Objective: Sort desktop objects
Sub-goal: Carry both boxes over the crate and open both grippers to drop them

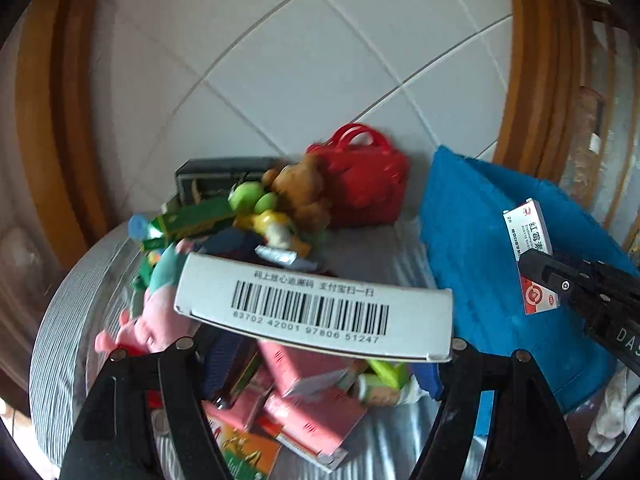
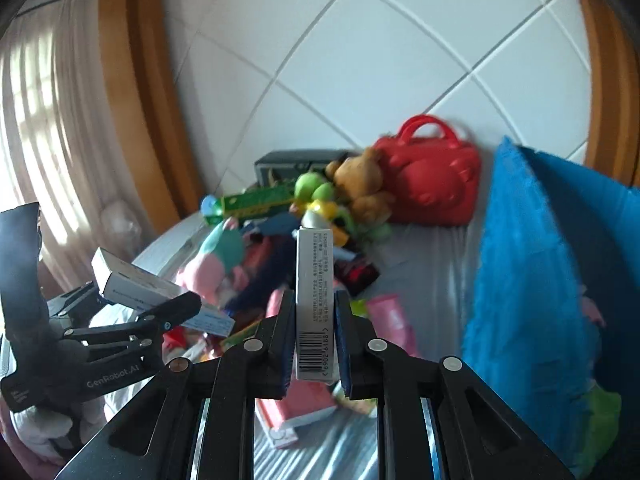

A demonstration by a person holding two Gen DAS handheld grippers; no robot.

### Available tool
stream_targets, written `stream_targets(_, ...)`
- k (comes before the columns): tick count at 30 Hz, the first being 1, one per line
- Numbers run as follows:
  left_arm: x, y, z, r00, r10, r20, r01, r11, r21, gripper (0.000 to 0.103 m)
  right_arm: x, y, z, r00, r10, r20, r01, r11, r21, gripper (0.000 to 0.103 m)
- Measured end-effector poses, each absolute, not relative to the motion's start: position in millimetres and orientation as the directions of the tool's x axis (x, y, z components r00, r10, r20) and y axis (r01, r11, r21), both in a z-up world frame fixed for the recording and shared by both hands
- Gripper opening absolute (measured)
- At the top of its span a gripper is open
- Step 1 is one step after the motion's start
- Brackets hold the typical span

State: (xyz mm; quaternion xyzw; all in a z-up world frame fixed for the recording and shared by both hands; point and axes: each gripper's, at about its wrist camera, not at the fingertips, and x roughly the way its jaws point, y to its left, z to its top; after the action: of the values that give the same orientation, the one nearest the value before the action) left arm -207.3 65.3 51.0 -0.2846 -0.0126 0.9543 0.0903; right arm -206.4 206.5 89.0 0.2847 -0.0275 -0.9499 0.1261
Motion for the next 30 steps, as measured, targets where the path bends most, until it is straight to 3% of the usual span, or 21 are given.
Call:
stream_targets(4,-214,131,95,-0.828,0.302,-0.472,-0.313,-0.948,-0.058,0.073,-186,271,130,-0.876,-0.11,-0.47,0.083,-0.994,0.077,0.018)
stream_targets(8,-218,194,120,-0.797,0.405,-0.447,-0.431,-0.901,-0.048,0.073,-170,330,146,-0.886,0.019,-0.464,-0.043,-0.998,0.041,0.018)
stream_targets(12,-223,259,133,-0.728,0.496,-0.472,-0.544,-0.838,-0.042,0.072,-158,385,146,-0.853,0.136,-0.504,-0.153,-0.988,-0.007,0.018)
stream_targets(15,-229,309,129,-0.646,0.532,-0.548,-0.621,-0.784,-0.03,0.072,-154,420,137,-0.816,0.183,-0.549,-0.196,-0.98,-0.035,0.018)
stream_targets(22,-247,394,83,-0.484,0.451,-0.75,-0.702,-0.711,0.026,0.072,-162,479,98,-0.671,0.262,-0.694,-0.237,-0.962,-0.135,0.018)
stream_targets(30,-242,424,68,-0.489,0.393,-0.778,-0.698,-0.711,0.079,0.073,-162,513,80,-0.619,0.321,-0.717,-0.268,-0.944,-0.192,0.018)
